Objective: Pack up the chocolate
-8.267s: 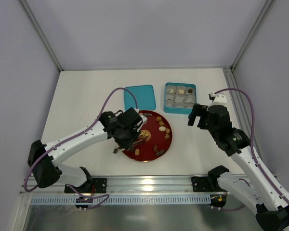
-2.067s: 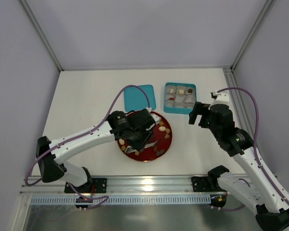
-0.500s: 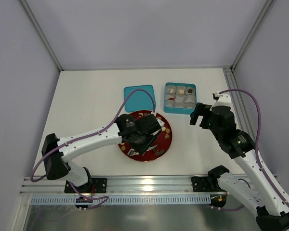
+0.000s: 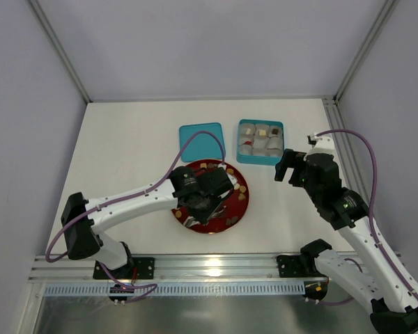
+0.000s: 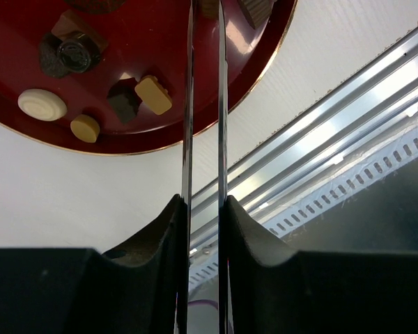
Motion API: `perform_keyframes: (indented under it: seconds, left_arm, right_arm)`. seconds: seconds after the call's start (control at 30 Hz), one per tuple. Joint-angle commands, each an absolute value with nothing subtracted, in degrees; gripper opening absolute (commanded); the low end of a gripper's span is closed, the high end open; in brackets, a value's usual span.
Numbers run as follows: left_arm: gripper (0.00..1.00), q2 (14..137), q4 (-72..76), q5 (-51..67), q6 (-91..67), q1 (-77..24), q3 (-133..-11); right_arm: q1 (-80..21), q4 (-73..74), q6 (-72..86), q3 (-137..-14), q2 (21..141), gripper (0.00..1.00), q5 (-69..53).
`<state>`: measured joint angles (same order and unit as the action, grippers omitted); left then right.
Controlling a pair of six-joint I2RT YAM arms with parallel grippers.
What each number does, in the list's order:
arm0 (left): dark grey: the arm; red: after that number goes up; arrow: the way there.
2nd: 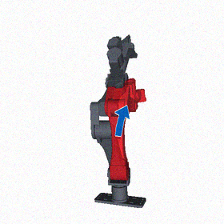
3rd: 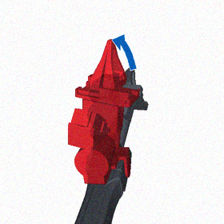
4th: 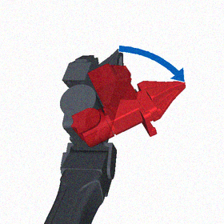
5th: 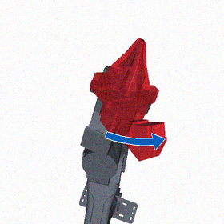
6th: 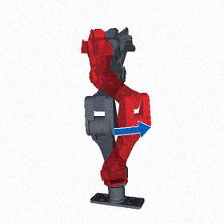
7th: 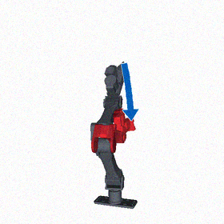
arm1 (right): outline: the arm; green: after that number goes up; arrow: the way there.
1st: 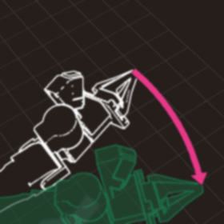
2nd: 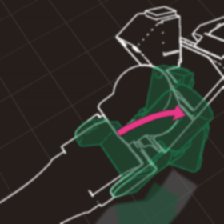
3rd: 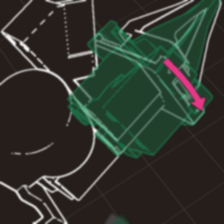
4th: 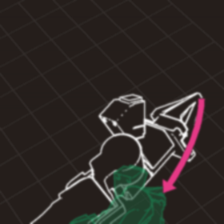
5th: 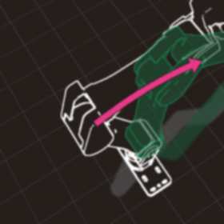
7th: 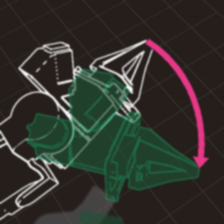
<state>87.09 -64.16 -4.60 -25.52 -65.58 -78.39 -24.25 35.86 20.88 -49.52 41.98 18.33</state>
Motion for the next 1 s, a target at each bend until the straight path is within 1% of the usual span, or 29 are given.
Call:
perform_keyframes:
  seconds: [0.0,0.2,0.23,0.3,0.43,0.73,0.97]
  left_arm:
    - [0.19,87.10,-64.16,-7.55,-25.23,-65.83,-79.45]
    - [0.17,87.71,-63.72,-11.42,-23.29,-64.52,-84.28]
    - [0.17,88.15,-63.29,-12.12,-22.94,-64.08,-86.38]
    - [0.13,89.55,-62.58,-12.92,-21.54,-62.41,-88.76]
    - [0.13,93.77,-58.81,-12.57,-18.81,-58.89,-97.35]
    - [0.13,110.11,-50.72,-11.95,-13.72,-53.27,-118.18]
    - [0.14,121.10,-44.83,-10.28,-12.04,-51.50,-127.52]
  right_arm:
    - [-24.17,35.68,20.74,-49.66,41.48,1.00,19.51]
    - [-24.17,35.68,20.57,-50.36,41.84,1.00,19.34]
    - [-24.17,35.68,20.57,-50.62,41.92,1.00,19.16]
    - [-24.17,35.77,20.57,-50.89,42.01,1.00,19.07]
    - [-24.17,35.68,20.57,-51.07,42.10,1.00,18.90]
    - [-24.17,35.42,20.57,-51.77,42.45,1.00,17.93]
    - [-24.17,35.86,20.22,-53.00,42.28,1.00,17.93]
